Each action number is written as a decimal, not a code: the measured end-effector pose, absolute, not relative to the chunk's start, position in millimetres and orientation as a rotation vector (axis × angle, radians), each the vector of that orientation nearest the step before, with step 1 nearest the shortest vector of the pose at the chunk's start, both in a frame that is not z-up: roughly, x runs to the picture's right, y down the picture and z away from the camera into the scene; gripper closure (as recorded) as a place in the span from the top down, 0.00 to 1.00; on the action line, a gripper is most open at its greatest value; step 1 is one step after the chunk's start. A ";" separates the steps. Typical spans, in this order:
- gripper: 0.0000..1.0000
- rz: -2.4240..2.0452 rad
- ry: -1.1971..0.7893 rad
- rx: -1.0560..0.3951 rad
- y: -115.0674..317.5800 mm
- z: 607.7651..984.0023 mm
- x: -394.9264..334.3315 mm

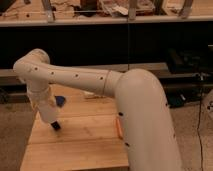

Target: Place the ceramic cup over the eraser

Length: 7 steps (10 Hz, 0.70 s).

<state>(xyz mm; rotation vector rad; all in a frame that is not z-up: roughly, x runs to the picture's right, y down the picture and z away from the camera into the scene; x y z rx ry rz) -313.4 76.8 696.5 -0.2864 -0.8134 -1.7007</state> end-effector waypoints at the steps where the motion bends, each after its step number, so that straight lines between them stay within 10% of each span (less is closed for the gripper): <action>1: 0.65 -1.690 -0.814 -0.287 79.1 700.3 -311.0; 7: 0.06 -1.658 -0.805 -0.280 78.3 707.9 -303.7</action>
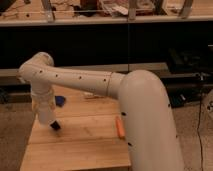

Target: Place the ceramic cup over the eraser

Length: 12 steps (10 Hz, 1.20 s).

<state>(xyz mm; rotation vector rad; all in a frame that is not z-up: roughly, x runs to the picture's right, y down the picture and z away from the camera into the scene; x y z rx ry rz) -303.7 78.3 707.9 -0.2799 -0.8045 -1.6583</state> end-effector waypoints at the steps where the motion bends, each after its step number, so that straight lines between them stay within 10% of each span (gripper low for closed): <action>1: 0.02 -1.655 -0.804 -0.280 78.1 708.7 -302.4; 12: 0.00 -1.614 -0.790 -0.275 84.6 721.7 -297.7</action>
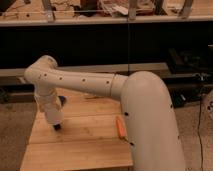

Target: Place the ceramic cup over the eraser

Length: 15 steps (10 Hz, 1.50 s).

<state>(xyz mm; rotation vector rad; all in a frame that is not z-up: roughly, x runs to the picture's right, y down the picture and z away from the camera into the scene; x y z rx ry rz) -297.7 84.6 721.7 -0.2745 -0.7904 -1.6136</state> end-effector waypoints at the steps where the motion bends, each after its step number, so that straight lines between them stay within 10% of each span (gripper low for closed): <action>1: 0.00 -1.610 -0.789 -0.274 84.7 722.6 -296.9; 15: 0.00 -1.590 -0.789 -0.281 96.0 736.3 -296.5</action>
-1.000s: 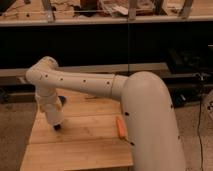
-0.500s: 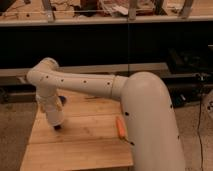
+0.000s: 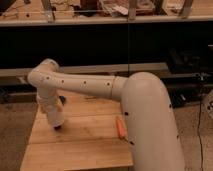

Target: Place the ceramic cup over the eraser

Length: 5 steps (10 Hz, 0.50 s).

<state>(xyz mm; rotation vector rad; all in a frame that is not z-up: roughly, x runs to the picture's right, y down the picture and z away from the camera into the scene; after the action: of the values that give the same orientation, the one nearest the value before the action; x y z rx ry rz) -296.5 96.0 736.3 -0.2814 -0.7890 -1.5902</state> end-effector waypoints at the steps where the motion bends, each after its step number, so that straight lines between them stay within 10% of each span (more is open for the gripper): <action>1: 0.00 -1.590 -0.789 -0.281 95.9 736.6 -296.4; 5: 0.00 -1.585 -0.791 -0.284 98.2 739.6 -295.9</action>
<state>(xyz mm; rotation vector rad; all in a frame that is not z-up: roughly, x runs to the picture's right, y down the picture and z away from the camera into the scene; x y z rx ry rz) -295.9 98.2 739.6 -0.2841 -0.7907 -1.5845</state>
